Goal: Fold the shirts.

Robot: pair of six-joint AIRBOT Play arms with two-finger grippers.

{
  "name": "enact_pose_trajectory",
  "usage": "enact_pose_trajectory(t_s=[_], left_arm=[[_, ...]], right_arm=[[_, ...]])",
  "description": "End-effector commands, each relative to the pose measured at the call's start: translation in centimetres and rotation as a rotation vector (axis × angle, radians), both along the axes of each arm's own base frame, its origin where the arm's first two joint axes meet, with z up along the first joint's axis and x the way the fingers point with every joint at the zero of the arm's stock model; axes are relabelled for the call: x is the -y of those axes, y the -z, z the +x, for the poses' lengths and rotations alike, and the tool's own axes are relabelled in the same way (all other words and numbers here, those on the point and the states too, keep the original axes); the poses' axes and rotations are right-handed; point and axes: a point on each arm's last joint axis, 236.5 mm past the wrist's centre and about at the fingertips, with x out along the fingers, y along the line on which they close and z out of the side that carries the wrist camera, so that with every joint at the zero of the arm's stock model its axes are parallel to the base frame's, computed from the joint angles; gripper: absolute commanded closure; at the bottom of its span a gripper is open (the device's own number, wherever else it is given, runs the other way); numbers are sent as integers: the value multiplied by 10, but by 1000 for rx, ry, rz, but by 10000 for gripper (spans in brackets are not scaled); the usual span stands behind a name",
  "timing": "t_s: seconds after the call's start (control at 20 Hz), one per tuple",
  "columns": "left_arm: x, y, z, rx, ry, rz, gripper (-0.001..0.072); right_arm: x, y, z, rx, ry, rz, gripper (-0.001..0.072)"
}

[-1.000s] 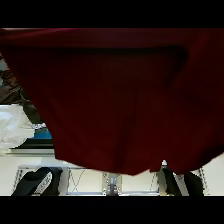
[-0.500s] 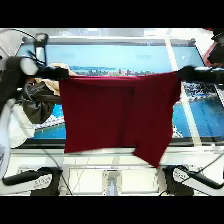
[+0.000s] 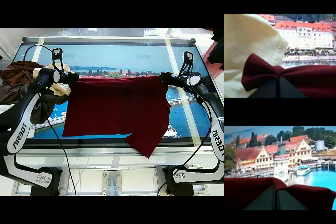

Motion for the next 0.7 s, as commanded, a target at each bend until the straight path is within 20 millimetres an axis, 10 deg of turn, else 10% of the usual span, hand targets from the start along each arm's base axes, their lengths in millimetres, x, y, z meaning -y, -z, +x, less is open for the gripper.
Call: enact_pose_trajectory(t_s=[0.0, 0.3, 0.65], left_arm=[[-7, 11, -7, -47, -4, 35, 699], [-11, 40, -54, -281, -15, 47, 698], [32, 52, -73, -365, 83, -61, 698]], right_arm=[[12, 13, -17, -78, -38, -47, 691], [24, 45, -60, -269, -94, -112, 691], [7, 99, -98, -392, -123, -95, 690]])
